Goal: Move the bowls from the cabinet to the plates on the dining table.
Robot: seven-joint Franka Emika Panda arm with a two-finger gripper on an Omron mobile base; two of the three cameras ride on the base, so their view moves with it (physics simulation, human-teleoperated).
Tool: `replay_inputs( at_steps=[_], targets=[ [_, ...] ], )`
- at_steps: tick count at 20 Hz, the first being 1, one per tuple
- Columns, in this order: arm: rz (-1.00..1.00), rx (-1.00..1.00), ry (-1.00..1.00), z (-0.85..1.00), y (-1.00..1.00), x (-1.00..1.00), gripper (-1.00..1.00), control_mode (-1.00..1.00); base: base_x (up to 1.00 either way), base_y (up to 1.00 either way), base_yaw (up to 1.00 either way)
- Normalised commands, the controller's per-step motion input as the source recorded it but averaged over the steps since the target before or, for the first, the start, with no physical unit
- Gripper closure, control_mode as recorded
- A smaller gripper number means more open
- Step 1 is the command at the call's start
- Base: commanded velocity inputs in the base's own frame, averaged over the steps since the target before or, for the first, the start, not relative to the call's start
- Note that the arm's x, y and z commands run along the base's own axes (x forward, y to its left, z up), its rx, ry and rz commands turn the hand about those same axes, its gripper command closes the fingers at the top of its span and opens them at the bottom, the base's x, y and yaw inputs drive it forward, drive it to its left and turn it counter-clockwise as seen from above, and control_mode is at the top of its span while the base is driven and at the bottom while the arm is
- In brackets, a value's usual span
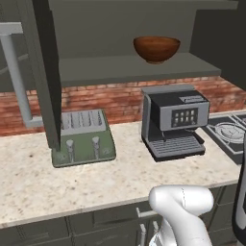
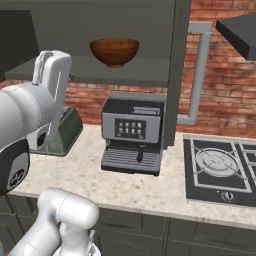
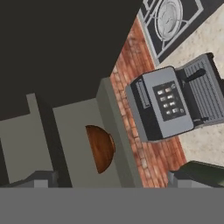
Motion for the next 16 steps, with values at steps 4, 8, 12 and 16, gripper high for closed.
replay_inputs(
  at_steps=[4, 8, 12, 16],
  targets=[
    [0.00, 0.00, 0.00, 0.00, 0.00, 0.00, -1.00, 1.00, 0.64, 0.11, 0.00],
    [0.00, 0.00, 0.00, 0.00, 0.00, 0.00, -1.00, 1.00, 0.66, 0.23, 0.01],
    [0.00, 0.00, 0.00, 0.00, 0.00, 0.00, -1.00, 1.00, 0.69, 0.07, 0.18],
    [0.05, -0.03, 0.01, 0.00, 0.01, 0.15, -1.00, -1.00, 0.48, 0.00, 0.15]
  ],
)
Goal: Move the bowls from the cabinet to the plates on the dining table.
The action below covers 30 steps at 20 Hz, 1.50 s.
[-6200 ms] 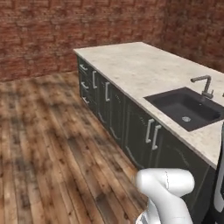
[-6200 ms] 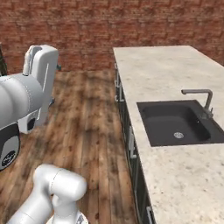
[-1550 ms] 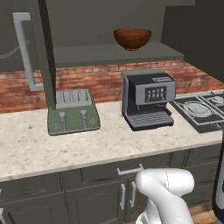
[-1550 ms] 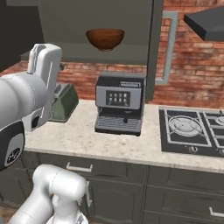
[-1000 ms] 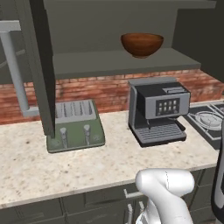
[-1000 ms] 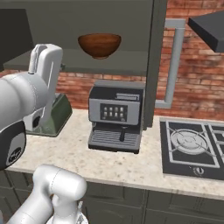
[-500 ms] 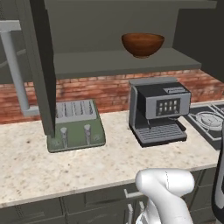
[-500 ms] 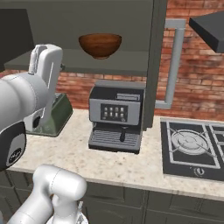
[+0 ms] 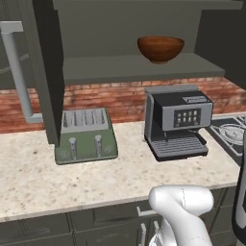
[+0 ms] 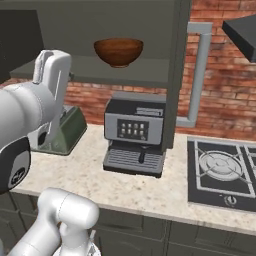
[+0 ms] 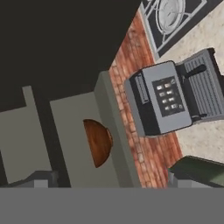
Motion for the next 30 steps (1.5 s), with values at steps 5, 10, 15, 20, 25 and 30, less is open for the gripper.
replay_inputs(
  at_steps=[5, 10, 15, 20, 25, 30],
  targets=[
    [0.15, -0.10, 0.02, 0.00, 0.10, 0.47, -1.00, -1.00, 0.00, 0.00, 0.00],
    [0.04, -0.17, -0.07, 0.13, 0.37, 0.05, -1.00, -1.00, 0.00, 0.00, 0.00],
    [-0.08, -0.17, -0.17, 0.01, 0.60, 0.00, -1.00, -1.00, 0.00, 0.00, 0.00],
    [-0.24, -0.12, -0.13, 0.00, 0.59, 0.04, -1.00, -1.00, 0.00, 0.00, 0.00],
    [-0.32, -0.07, 0.01, 0.07, 0.37, 0.23, -1.00, -1.00, 0.00, 0.00, 0.00],
    [-0.14, 0.00, 0.03, 0.08, 0.10, 0.33, -1.00, -1.00, 0.00, 0.00, 0.00]
  ],
)
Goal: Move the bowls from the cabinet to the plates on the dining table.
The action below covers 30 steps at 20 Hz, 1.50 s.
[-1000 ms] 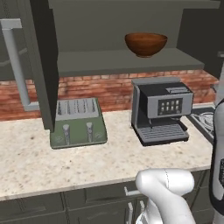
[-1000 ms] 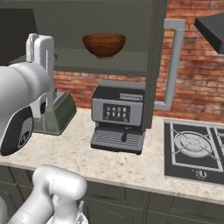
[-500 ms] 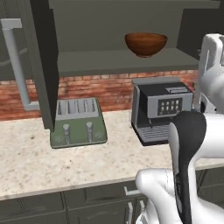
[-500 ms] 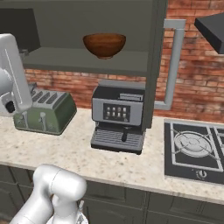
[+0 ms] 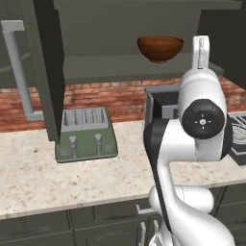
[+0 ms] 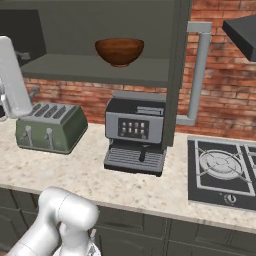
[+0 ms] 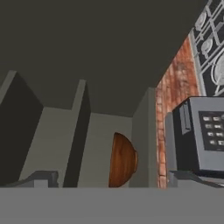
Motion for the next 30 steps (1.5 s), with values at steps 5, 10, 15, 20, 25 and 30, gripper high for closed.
replay_inputs(
  at_steps=[5, 10, 15, 20, 25, 30],
  targets=[
    [0.03, 0.09, 0.01, 0.04, -0.13, 0.36, -1.00, -1.00, 0.00, 0.00, 0.00],
    [0.05, 0.06, 0.02, 0.02, -0.05, 0.38, -1.00, -1.00, 0.00, 0.00, 0.00],
    [0.01, -0.01, 0.07, 0.00, 0.04, 0.40, -1.00, -1.00, 0.00, 0.00, 0.00],
    [0.00, -0.02, 0.11, 0.00, 0.02, 0.40, -1.00, -1.00, 0.00, 0.00, 0.00],
    [0.00, -0.02, 0.06, 0.01, 0.02, 0.38, -1.00, -1.00, 0.00, 0.00, 0.00],
    [-0.01, -0.02, 0.02, 0.00, 0.06, 0.32, -1.00, -1.00, 0.00, 0.00, 0.00]
  ],
)
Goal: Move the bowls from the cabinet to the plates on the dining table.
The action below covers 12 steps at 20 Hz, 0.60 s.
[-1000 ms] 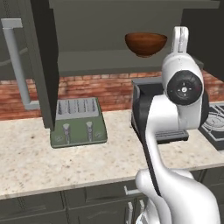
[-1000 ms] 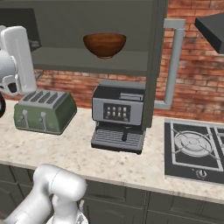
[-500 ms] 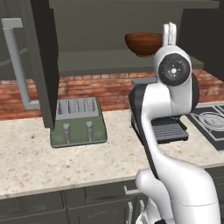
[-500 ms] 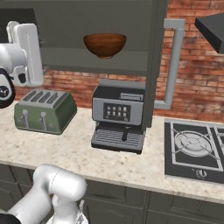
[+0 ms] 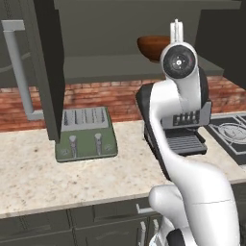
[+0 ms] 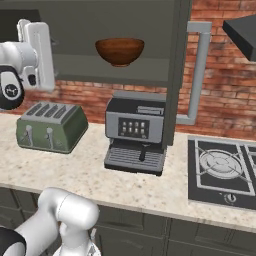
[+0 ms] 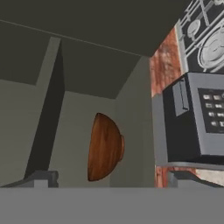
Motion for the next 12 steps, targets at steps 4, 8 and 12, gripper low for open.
replay_inputs(
  at_steps=[4, 8, 12],
  targets=[
    [-0.05, -0.03, 0.01, 0.00, 0.03, 0.32, -1.00, -1.00, 0.00, 0.00, 0.00],
    [-0.04, -0.01, 0.01, 0.00, 0.00, 0.33, -1.00, -1.00, 0.00, 0.00, 0.00],
    [-0.02, 0.00, 0.02, 0.00, 0.00, 0.35, -1.00, -1.00, 0.00, 0.00, 0.00]
  ],
)
